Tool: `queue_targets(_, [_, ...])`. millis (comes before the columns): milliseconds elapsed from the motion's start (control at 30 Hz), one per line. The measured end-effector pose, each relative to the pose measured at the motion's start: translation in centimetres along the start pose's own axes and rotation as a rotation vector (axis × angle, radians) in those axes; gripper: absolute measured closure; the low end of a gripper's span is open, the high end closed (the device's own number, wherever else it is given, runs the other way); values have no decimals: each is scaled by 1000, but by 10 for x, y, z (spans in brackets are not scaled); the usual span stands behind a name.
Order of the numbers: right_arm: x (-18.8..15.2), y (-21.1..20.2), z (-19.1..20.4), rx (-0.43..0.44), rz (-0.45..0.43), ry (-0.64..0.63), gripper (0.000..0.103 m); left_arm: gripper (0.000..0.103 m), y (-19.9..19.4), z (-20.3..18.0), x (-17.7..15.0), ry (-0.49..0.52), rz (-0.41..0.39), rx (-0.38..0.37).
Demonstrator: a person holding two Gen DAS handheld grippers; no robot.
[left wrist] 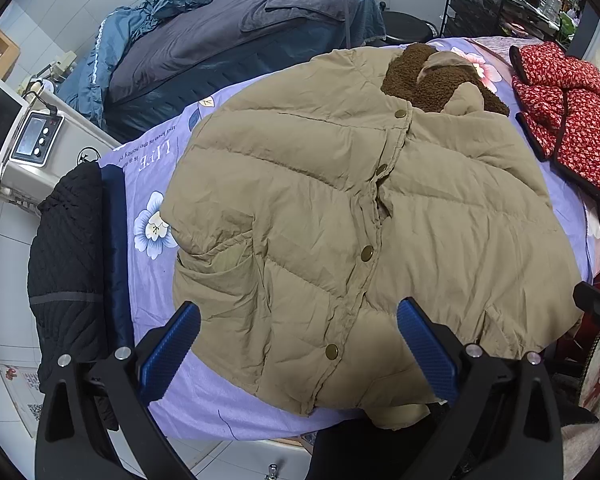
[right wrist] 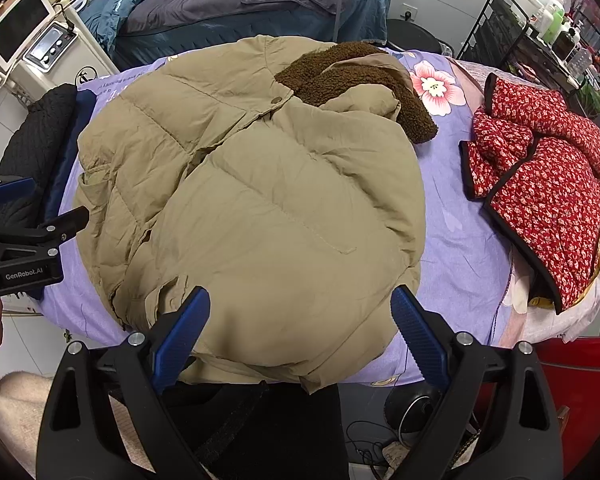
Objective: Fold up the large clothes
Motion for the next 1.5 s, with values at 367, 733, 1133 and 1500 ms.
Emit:
queue_targets(367, [4, -1, -10, 33, -25, 55, 12, 6, 10, 10, 2, -20, -20, -44])
queue_targets(733, [45, 11, -145, 285, -148, 492, 12, 6, 71, 148, -3, -294, -57, -150])
queue_targets(1133, [60, 170, -182, 417, 101, 606, 12, 6, 211, 212, 32, -504, 9, -565])
queue_targets(1500, [58, 182, -153, 440, 128, 591, 79, 45, 237, 161, 66, -471, -2, -586])
Point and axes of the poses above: each gripper's, at about its wrist camera, not at the fingertips, and y roughly the way its jaws point, z to its left, x to its top, the point moved 1 cm from there along y, roughly the way its jaws point, and after that the axes turned 15 degrees about y, right-handed, at the moved point
